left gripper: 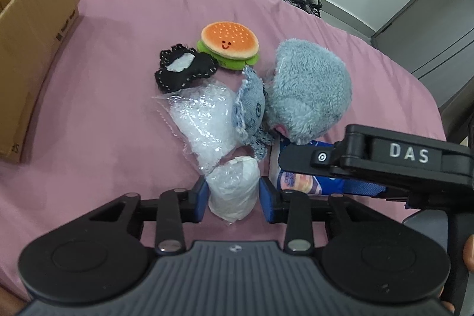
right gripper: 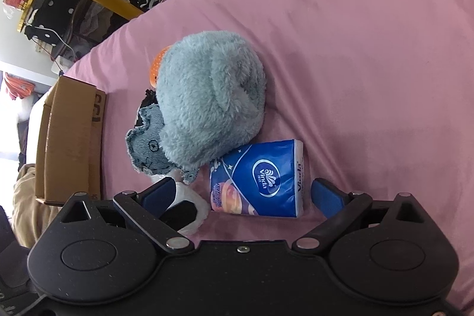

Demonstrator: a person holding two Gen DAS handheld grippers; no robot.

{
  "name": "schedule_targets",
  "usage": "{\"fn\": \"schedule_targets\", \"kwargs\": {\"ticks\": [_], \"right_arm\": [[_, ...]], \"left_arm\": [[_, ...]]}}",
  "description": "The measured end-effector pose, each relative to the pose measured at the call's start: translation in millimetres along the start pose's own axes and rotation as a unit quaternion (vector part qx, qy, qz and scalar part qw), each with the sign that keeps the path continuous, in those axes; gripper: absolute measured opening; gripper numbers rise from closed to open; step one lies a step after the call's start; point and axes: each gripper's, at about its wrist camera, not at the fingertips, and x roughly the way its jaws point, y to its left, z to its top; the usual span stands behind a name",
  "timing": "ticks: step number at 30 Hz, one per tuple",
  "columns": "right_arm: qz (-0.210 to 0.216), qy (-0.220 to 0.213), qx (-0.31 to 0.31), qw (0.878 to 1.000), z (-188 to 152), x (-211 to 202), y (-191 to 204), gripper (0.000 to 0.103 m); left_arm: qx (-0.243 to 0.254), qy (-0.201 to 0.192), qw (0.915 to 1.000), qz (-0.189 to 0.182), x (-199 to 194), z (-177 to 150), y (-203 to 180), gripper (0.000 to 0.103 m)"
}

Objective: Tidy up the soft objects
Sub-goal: 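Close left gripper on white wrapped ball while right gripper grasps blue tissue pack, then carry both items to the box and open left gripper over it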

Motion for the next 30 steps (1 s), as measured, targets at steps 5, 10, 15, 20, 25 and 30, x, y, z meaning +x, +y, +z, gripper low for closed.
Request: {"fn": "schedule_targets", "kwargs": {"ticks": [5, 10, 15, 20, 25, 30], "right_arm": [[-0.029, 0.002, -0.017, 0.999, 0, 3, 9, 0.096], [-0.082, 0.004, -0.055, 0.995, -3, 14, 28, 0.094], [-0.128, 0.003, -0.080, 0.989, -8, 16, 39, 0.072], [-0.117, -0.010, -0.082, 0.990, -16, 4, 46, 0.070], [-0.110, -0.032, -0.096, 0.989, -26, -16, 55, 0.070], [-0.094, -0.060, -0.107, 0.988, -33, -38, 65, 0.070]], "left_arm": [[-0.007, -0.009, 0.9999, -0.009, -11, -1, 3, 0.035], [-0.012, -0.022, 0.9997, -0.008, -27, -1, 9, 0.035], [-0.008, -0.042, 0.9991, -0.002, -49, -3, 13, 0.035], [-0.012, -0.068, 0.9976, -0.005, -73, -5, 20, 0.035], [-0.014, -0.089, 0.9958, -0.013, -95, -7, 30, 0.035], [-0.022, -0.112, 0.9932, -0.020, -116, -5, 40, 0.035]]}}
